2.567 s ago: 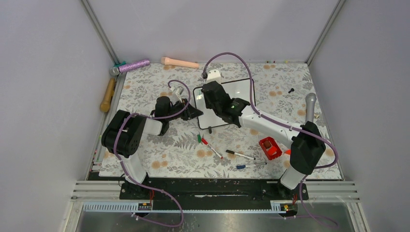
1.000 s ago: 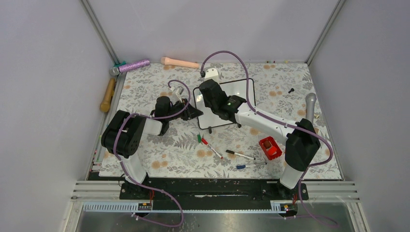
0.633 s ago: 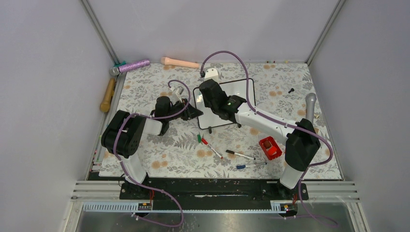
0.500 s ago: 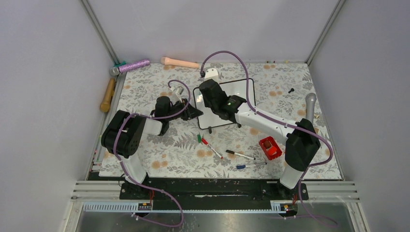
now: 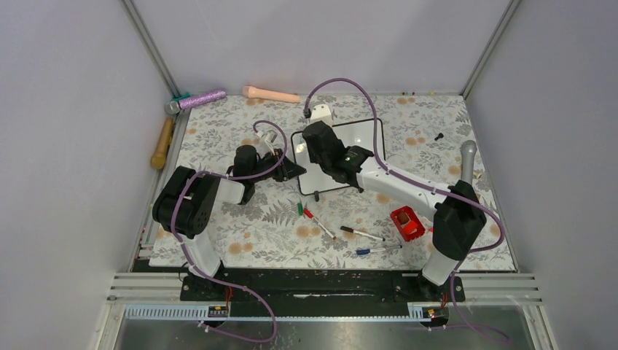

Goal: Write a sentence on the whiteboard

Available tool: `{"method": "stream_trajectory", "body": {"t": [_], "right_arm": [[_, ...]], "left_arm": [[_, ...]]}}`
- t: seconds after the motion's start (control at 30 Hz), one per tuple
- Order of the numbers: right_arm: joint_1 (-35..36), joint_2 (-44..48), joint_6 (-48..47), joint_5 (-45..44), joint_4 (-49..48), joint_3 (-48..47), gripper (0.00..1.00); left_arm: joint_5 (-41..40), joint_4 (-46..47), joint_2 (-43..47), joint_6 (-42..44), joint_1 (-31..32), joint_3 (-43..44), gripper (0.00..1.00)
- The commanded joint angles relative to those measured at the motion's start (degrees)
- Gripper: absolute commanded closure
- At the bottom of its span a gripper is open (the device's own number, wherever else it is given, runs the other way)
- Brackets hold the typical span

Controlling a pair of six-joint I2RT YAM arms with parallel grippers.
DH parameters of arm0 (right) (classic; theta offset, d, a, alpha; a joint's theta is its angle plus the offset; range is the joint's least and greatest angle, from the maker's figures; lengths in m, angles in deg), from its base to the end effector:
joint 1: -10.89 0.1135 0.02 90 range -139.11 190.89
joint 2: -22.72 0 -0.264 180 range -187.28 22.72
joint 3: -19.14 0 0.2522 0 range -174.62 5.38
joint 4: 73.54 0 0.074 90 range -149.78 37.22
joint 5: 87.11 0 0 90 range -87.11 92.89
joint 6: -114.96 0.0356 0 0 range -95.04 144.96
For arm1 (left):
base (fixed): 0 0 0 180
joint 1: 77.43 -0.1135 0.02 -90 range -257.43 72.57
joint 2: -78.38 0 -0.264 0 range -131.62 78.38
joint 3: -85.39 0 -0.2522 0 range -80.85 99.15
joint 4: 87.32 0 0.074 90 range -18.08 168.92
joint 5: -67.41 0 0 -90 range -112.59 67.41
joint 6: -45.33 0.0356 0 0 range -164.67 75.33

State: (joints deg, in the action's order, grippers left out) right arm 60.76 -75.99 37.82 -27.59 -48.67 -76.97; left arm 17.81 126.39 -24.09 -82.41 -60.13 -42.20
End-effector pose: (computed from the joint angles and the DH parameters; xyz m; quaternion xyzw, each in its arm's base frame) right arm 0.2747 0.2979 0.3147 -0.1324 0.8254 0.0688 0.5445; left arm 0.3139 -0.1219 0.1494 0.0704 0.7760 -0.5050 0.3711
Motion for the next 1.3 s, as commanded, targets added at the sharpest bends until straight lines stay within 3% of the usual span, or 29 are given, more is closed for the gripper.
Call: {"method": "stream_trajectory", "body": {"t": [0.0, 0.27, 0.57, 0.77, 0.97, 1.27], "right_arm": [[-0.38, 6.75, -0.13, 0.63, -6.24, 4.27, 1.00], [-0.59, 15.66, -3.09, 4.64, -13.63, 12.83, 1.00], [-4.69, 19.69, -7.51, 21.82, -15.65, 18.51, 1.00], [-5.43, 23.17, -4.66, 23.25, -30.61, 29.64, 1.00], [-5.40, 25.49, -6.35, 18.84, -35.43, 34.83, 1.00], [-5.41, 25.19, -5.16, 18.92, -39.16, 37.82, 1.00]], "left_arm": [[-3.65, -1.85, 1.02, 1.07, -0.26, 1.10, 0.86], [-3.83, -2.78, 1.22, 1.59, -0.25, 1.24, 0.86], [-4.41, -3.10, 1.13, 1.77, -0.05, 1.08, 0.86], [-3.61, -1.50, 0.66, 0.32, 0.17, 0.92, 0.85], [-3.59, -2.21, -0.13, 0.39, 0.31, 1.62, 0.85], [-4.41, -5.36, 1.08, 0.95, 0.40, 2.01, 0.85]]}}
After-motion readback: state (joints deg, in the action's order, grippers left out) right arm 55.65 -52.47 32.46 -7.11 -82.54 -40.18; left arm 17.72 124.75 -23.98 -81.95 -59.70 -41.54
